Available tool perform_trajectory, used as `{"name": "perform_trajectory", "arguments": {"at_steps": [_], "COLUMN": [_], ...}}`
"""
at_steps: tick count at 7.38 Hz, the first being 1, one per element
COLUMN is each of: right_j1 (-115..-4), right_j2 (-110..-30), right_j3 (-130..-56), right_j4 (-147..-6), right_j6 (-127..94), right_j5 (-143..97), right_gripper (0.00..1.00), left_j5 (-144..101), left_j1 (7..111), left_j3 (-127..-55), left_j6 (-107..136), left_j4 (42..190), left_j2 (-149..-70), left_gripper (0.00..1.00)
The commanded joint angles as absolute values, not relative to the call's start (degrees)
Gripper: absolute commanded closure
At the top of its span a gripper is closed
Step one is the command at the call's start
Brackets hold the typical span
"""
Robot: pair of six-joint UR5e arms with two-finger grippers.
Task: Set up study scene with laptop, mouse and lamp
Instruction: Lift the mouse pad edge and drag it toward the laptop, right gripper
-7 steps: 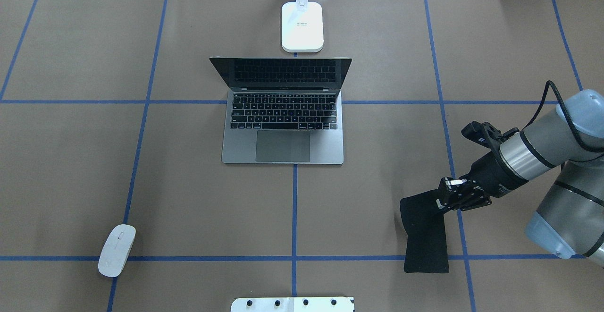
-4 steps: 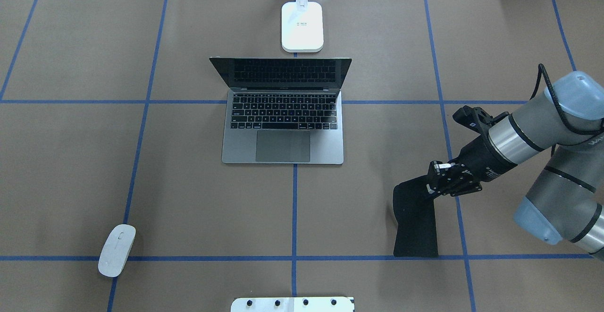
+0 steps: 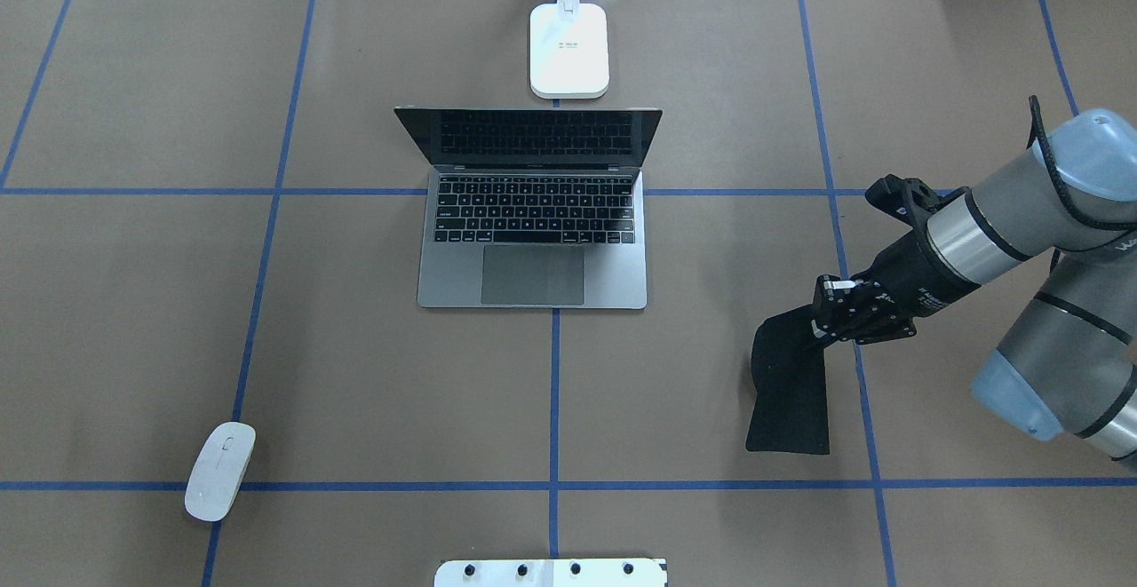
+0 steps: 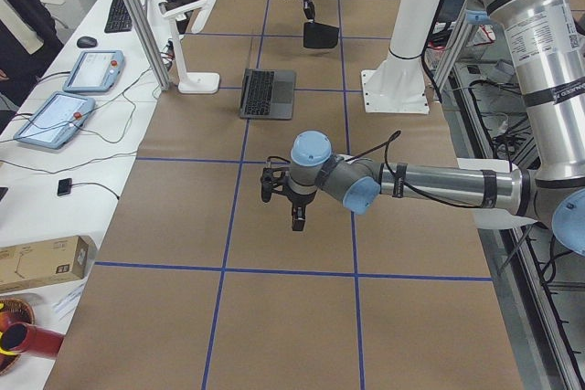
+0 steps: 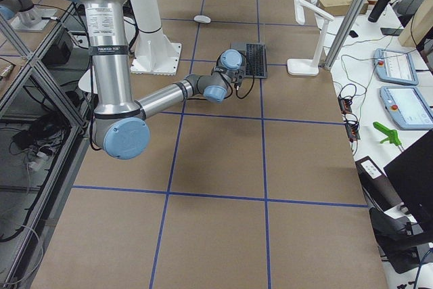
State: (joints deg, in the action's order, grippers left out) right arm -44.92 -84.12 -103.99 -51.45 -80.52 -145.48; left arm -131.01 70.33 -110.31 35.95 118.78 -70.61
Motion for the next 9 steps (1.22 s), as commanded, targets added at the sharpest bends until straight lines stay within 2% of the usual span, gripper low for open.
{"name": "perform_trajectory", "arguments": {"at_steps": [1,4,9], "right_j1": [-45.3,-46.1,-46.9], "right_j2": [-83.2,-76.8,-76.2], "right_j3": [-104.0,-104.0,-104.2], "right_j4": [-56.5,-66.6,-74.7], "right_j6": [-80.4,-80.4,-80.4], "right_j5": [-144.5,-144.1,-140.2], "right_gripper": [0.92,0.92,0.95], "left_j5": [-131.0,-131.0,-131.0], "left_j1": [70.7,70.8,70.9], "left_j3": [-110.4,-110.3,-110.4], "left_j6": [35.9,35.9,35.9], "left_j4": [118.8,118.8,118.7], "left_j2": [-70.5,-70.5,-70.5], "left_gripper": [0.0,0.0,0.0]}}
